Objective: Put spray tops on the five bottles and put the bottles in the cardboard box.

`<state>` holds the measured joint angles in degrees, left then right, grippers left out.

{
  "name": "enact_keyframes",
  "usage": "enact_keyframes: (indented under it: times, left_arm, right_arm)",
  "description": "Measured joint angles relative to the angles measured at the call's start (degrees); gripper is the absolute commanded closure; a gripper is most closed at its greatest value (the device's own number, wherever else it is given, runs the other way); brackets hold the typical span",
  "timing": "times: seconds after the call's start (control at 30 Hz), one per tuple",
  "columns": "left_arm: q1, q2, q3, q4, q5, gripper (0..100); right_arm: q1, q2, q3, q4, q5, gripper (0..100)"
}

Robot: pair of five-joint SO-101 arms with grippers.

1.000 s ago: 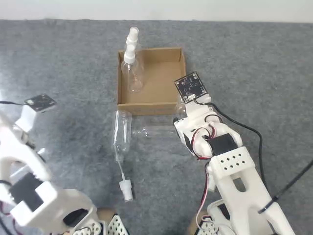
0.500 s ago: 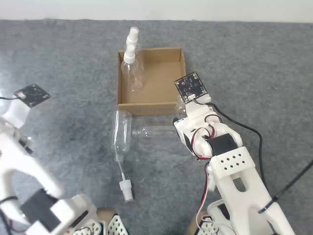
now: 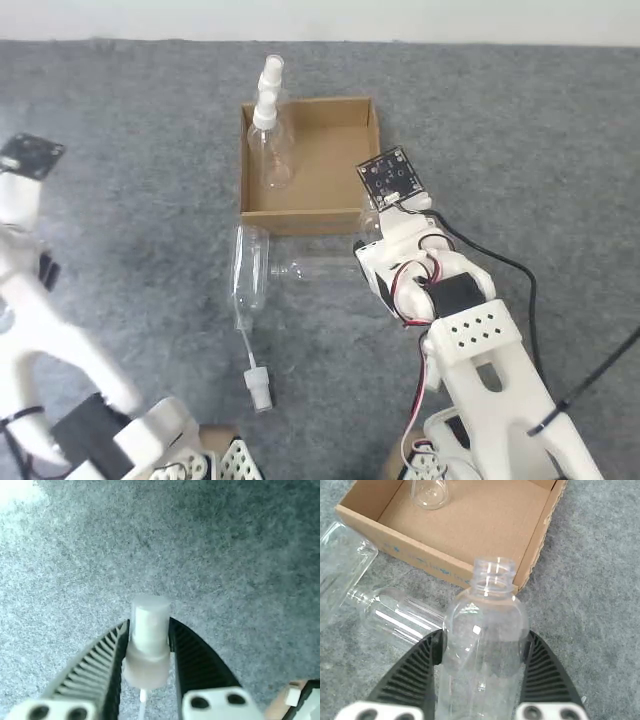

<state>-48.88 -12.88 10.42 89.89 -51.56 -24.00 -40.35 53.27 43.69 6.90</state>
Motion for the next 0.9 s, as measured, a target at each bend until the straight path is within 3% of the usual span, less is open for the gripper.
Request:
enact_keyframes:
  times: [0.23, 0.63, 0.9]
  left_arm:
    - [1.14, 0.0, 0.0, -0.35, 0.88, 99]
    - [2.99, -1.41, 0.18, -0.62, 8.7, 99]
    - [5.71, -13.71, 11.6, -9.14, 14.51, 99]
  right_arm:
    - [0.0, 0.0, 0.0, 0.0, 0.0, 92.8]
    - [0.0, 0.0, 0.0, 0.0, 0.0, 92.7]
    - [0.0, 0.0, 0.0, 0.0, 0.0, 92.7]
